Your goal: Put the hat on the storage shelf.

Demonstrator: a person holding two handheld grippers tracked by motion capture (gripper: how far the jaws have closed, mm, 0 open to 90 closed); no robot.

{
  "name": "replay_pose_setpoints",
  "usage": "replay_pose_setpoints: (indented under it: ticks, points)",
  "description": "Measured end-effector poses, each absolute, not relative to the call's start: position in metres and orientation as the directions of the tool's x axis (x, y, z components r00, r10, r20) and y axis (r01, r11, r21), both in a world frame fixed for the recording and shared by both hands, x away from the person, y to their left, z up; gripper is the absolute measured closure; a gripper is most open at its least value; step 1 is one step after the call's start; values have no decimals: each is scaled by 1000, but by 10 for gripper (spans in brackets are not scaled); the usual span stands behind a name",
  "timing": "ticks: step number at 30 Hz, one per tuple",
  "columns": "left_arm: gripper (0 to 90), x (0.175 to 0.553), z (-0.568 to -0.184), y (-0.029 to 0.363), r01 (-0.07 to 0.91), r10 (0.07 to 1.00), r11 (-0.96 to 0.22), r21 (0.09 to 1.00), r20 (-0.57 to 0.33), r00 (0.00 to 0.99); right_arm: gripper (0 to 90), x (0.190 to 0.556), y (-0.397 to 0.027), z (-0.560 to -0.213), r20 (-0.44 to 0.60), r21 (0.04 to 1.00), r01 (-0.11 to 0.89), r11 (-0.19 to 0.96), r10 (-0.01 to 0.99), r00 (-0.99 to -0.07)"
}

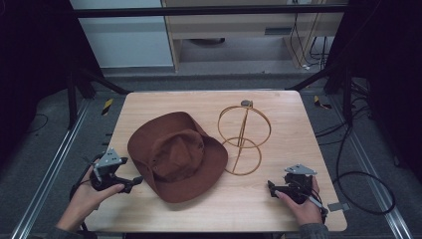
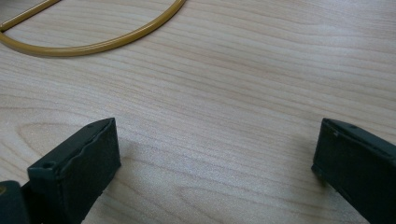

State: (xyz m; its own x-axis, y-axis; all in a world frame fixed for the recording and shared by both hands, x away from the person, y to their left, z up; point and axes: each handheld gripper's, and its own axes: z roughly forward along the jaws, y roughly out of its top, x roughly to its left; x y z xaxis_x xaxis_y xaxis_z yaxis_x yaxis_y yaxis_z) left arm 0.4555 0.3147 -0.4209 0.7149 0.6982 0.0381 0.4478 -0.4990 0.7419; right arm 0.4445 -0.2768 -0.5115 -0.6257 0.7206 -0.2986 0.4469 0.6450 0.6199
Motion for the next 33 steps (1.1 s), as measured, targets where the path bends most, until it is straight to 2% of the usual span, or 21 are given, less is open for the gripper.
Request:
replay_pose_setpoints:
  ticks: [8,11,15,33]
  points:
    - [57,481,-398,276,437,650,-581,686,69,756,7,445,-277,-511,-300,619,448,645,721,-624]
    - [57,489,-391,262,438,622,-599,671,44,782,7,445,-277,-511,-299,619,449,644,722,-624]
    - [56,500,-378,248,422,602,-654,628,94,793,7,444,-277,-511,-300,619,448,646,721,-625]
    - [52,543,-369,220,437,560,-746,502,120,819,7,444,-277,-511,-299,619,448,645,721,-625]
